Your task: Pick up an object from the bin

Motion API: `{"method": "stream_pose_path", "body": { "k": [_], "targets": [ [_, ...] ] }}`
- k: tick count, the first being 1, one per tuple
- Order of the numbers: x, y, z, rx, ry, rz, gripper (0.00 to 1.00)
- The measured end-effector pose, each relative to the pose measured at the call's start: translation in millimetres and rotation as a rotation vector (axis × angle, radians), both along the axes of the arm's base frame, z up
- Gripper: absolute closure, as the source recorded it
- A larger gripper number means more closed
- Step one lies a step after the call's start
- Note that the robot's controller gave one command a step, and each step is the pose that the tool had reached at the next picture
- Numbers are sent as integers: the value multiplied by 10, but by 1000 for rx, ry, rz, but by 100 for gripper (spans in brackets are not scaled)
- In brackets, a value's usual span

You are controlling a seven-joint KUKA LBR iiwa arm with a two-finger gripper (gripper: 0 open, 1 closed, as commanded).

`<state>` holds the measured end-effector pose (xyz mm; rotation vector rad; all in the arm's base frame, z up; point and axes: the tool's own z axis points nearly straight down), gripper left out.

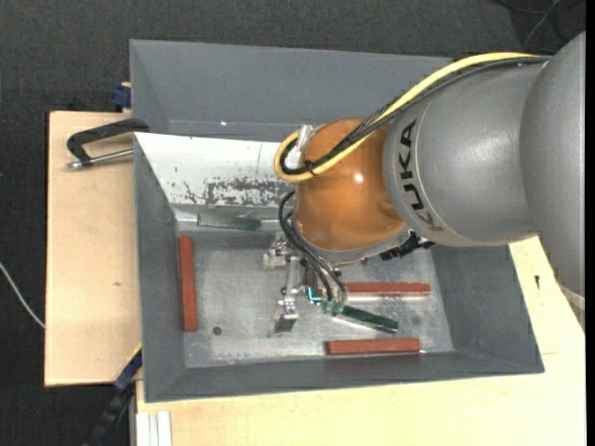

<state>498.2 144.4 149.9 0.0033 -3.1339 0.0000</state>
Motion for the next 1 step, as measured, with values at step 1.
{"method": "stream_pose_path", "body": {
  "k": [1],
  "targets": [
    [21, -7, 38, 1, -8, -2, 0]
  ]
}}
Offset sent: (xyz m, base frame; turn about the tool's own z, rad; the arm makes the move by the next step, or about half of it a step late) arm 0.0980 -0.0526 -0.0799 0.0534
